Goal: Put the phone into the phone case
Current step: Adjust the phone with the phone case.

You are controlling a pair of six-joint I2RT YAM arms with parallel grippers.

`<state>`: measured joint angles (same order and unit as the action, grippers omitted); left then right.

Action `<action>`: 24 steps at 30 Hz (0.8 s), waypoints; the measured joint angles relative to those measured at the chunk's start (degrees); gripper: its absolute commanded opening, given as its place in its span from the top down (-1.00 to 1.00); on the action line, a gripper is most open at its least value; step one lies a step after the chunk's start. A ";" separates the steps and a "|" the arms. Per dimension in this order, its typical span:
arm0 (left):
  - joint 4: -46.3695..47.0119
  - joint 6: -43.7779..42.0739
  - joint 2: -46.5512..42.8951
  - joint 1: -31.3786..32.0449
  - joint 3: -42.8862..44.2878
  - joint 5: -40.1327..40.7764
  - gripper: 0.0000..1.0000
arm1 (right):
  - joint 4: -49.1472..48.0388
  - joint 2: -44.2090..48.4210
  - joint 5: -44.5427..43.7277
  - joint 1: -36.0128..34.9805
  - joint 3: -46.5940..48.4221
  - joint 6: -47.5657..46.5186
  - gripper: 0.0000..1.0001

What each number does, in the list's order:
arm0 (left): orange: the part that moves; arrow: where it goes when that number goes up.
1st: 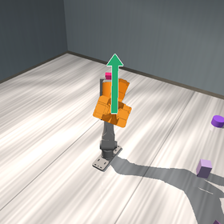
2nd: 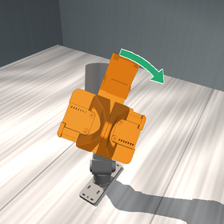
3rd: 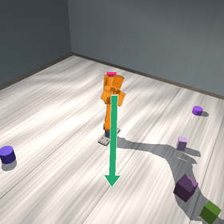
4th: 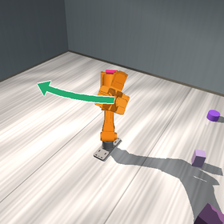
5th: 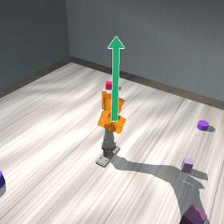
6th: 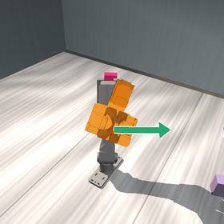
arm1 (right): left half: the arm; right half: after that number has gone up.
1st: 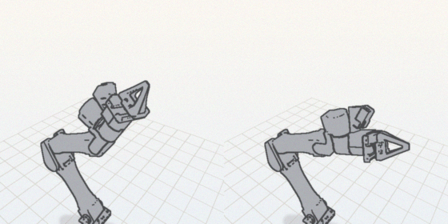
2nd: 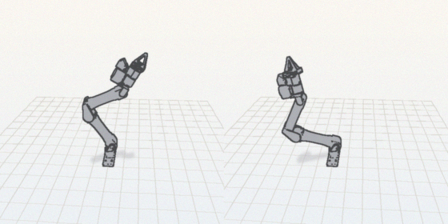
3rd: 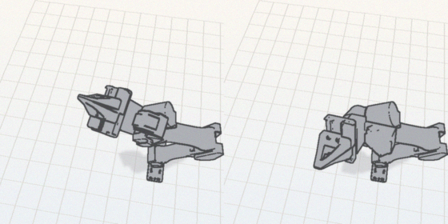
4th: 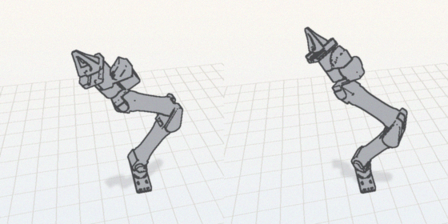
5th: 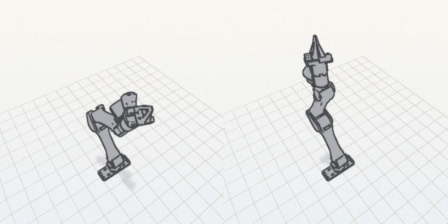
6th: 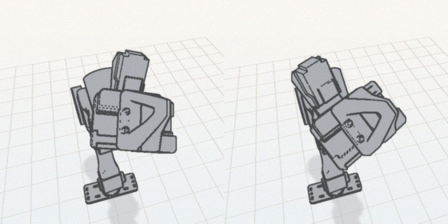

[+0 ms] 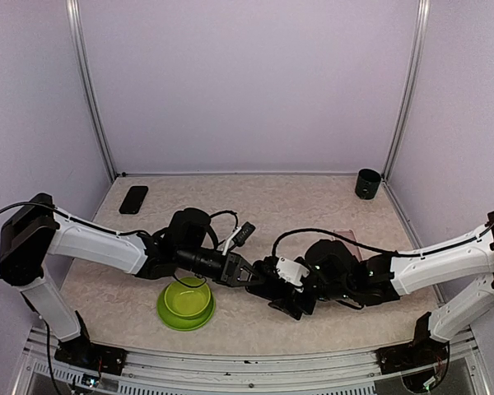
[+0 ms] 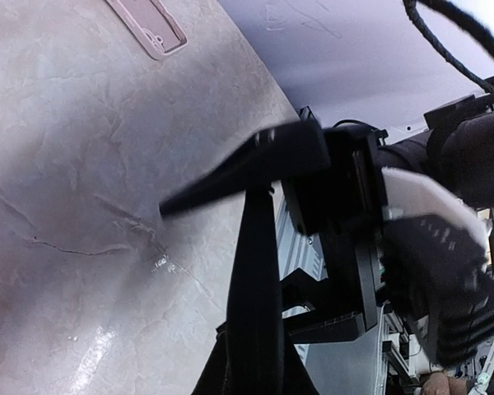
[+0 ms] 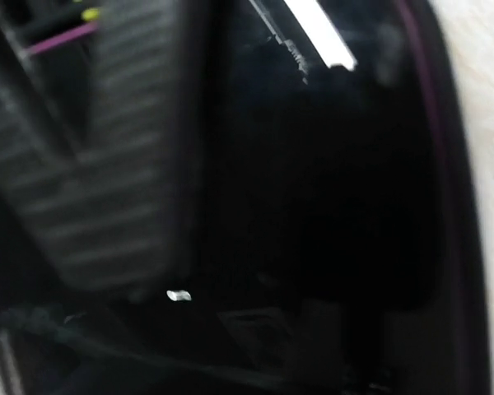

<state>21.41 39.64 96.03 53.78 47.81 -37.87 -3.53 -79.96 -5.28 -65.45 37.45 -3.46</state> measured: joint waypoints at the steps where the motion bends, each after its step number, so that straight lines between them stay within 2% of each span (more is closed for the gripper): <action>1: 0.02 -0.22 0.02 -0.02 0.00 -0.07 1.00 | 0.22 0.02 0.92 0.00 0.00 -0.79 -0.36; 4: 0.00 -0.57 0.09 0.00 -0.09 -0.87 1.00 | 1.20 0.35 3.30 -0.15 -0.02 -0.46 -0.33; 10: 1.09 0.39 0.17 0.00 -0.07 -1.33 1.00 | 2.27 1.79 4.72 0.00 -0.02 0.04 -0.78; 12: 1.31 0.37 0.17 0.11 0.13 -1.07 1.00 | 1.84 2.56 4.96 0.11 -0.02 0.74 -0.87; 18: 1.20 0.37 0.87 0.20 0.13 0.52 1.00 | -1.22 6.25 4.24 0.42 -0.13 1.95 -0.98; 24: 1.22 0.37 0.90 0.20 0.13 0.87 1.00 | -2.58 9.66 3.08 0.87 -2.62 2.34 -0.99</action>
<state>22.63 40.01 96.92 53.98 47.94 -36.99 -6.11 -70.30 -2.20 -64.58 34.83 -1.13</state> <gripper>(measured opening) 0.100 0.995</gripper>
